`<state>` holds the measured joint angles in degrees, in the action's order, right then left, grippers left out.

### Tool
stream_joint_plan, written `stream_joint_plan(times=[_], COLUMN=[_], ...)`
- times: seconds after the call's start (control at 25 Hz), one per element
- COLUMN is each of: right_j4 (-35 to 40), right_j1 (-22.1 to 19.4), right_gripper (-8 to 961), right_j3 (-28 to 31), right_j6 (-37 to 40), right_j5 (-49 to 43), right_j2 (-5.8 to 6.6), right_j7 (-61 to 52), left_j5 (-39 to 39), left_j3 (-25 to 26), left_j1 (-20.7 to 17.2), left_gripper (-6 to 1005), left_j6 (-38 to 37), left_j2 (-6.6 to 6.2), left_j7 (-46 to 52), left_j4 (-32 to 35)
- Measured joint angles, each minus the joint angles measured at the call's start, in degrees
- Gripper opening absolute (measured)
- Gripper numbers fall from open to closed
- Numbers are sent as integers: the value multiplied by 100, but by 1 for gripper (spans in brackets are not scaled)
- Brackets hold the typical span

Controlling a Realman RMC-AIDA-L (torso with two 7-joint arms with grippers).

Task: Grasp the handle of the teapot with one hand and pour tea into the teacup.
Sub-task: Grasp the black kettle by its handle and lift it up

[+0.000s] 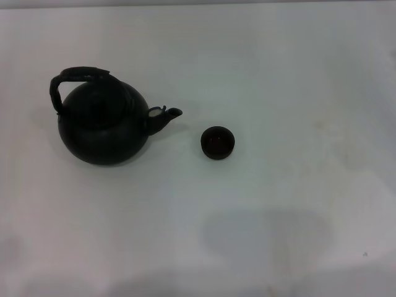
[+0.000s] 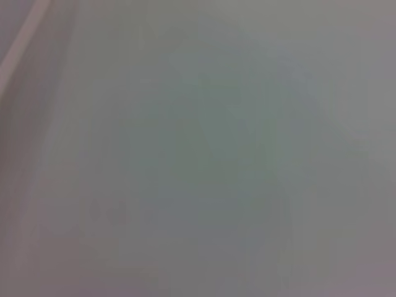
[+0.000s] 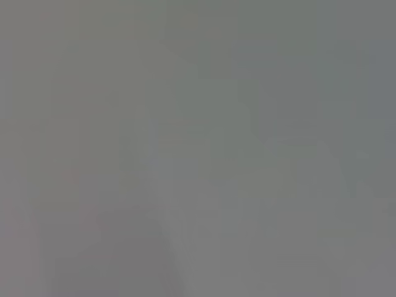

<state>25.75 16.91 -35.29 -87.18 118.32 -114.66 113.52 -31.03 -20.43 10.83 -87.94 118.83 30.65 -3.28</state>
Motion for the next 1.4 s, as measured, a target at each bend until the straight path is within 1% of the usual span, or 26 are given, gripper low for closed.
stream_joint_plan(times=[0.16,0.36,0.52,0.68,0.72,0.8,0.92,1.04,1.16,1.24,1.4], right_j4=[-18,-14,3,22,23,23,24,28,27,12,14], right_j1=[-4,26,29,30,20,-18,-60,-84,-94,-118,-137], right_gripper=[643,517,351,187,146,65,32,-2,6,11,21], right_j3=[25,-25,-93,-397,-480,-608,-652,-652,-653,-661,-656], right_j6=[-171,-207,-208,-223,-228,-232,-232,-224,-169,-166,-164], right_j5=[10,-10,-37,-99,-113,-174,-373,-592,-711,-757,-791], right_j2=[-8,-13,-9,38,52,68,83,113,119,112,71], right_j7=[142,148,158,354,439,606,859,1124,1294,1498,1739], left_j5=[64,116,133,-78,-292,-1081,-2191,-3226,-4078,-4533,-5128], left_j3=[29,35,35,-22,-34,-155,-489,-690,-700,-695,-696], left_j1=[128,241,257,219,195,96,-57,-203,-263,-280,-367], left_gripper=[799,779,763,754,754,754,753,752,751,751,711], left_j6=[177,160,21,6,8,37,166,464,698,735,693], left_j2=[16,44,53,25,12,-12,-50,-73,-98,-107,-28], left_j7=[147,218,416,663,680,730,990,1635,2384,2693,3195], left_j4=[-26,-62,-67,-33,47,415,1129,1971,2574,2899,3586])
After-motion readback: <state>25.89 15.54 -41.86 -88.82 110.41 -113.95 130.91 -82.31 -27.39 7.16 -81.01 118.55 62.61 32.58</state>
